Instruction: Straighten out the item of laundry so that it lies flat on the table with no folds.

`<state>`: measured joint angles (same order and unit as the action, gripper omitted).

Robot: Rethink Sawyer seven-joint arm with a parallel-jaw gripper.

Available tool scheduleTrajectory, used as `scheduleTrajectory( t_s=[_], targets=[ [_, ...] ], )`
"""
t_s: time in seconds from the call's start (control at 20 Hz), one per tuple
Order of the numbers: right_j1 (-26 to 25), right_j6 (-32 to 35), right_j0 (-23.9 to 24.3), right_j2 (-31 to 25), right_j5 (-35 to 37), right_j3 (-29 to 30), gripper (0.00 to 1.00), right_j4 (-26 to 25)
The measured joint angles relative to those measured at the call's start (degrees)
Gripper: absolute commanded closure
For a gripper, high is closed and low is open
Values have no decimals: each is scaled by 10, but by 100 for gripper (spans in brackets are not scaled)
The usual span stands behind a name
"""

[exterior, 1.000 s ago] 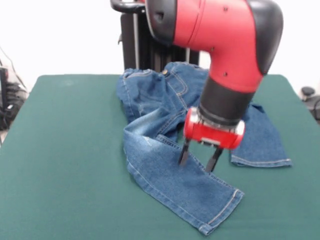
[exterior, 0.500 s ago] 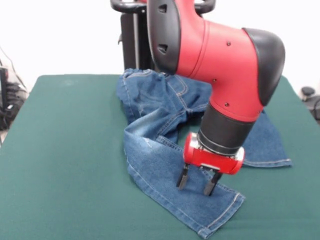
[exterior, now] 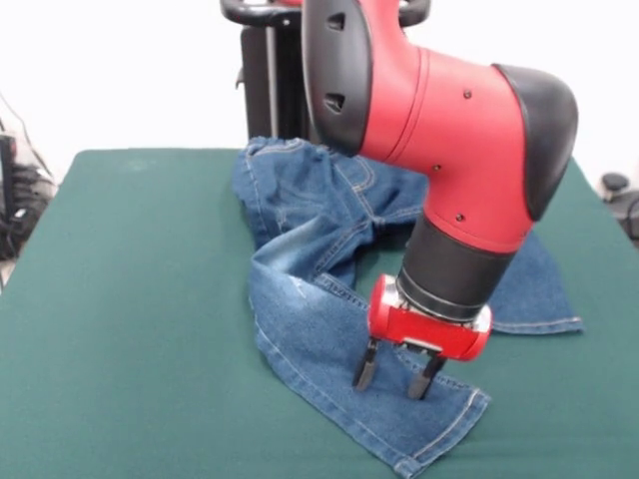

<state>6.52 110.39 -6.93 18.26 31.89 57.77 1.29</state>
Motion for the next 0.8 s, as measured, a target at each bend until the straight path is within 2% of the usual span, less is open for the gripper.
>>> scheduleTrajectory(
  t_s=[0.05,0.1,0.35,0.8],
  targets=[
    [0,0,0,0,-6,0,0,0],
    [-3,0,2,-1,-39,-1,100,0],
    [-9,0,4,-4,-94,0,100,-2],
    [-7,0,32,-32,-319,55,100,-18]
  ],
)
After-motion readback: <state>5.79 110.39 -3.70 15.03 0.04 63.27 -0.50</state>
